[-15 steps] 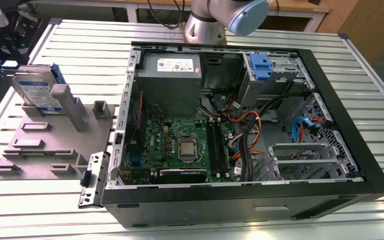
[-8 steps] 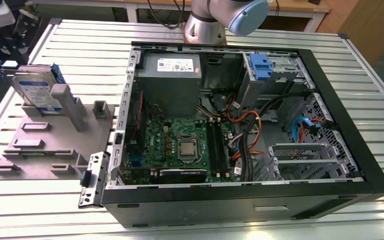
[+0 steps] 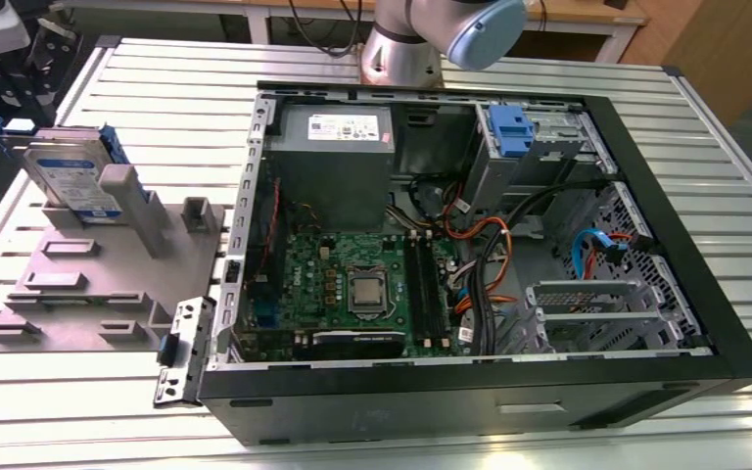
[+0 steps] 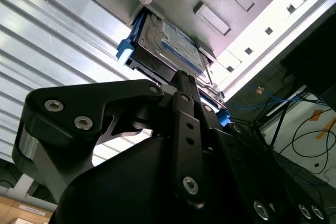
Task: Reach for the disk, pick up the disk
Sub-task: 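Pick up the disk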
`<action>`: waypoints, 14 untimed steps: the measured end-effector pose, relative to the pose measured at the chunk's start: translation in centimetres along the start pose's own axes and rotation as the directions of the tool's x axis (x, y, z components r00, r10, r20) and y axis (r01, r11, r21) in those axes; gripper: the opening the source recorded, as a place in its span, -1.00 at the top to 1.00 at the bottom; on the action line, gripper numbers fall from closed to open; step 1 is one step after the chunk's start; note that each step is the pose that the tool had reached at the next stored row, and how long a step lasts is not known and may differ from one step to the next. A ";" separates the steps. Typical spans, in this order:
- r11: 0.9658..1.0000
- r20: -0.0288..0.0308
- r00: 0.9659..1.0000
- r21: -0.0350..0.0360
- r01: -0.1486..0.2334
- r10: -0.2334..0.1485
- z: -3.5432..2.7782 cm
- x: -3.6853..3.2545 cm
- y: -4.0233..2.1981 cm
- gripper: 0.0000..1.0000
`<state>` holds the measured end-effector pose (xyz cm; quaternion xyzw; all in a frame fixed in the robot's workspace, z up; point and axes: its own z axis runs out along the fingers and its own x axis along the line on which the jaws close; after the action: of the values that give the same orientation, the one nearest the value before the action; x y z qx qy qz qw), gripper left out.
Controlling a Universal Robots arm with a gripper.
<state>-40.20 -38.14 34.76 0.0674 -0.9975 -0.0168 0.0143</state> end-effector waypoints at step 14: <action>0.997 -0.002 0.997 0.002 0.076 -0.076 0.00 -0.01 0.00 0.79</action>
<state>-40.19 -38.15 34.75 0.1053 -0.9942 -0.0163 0.0147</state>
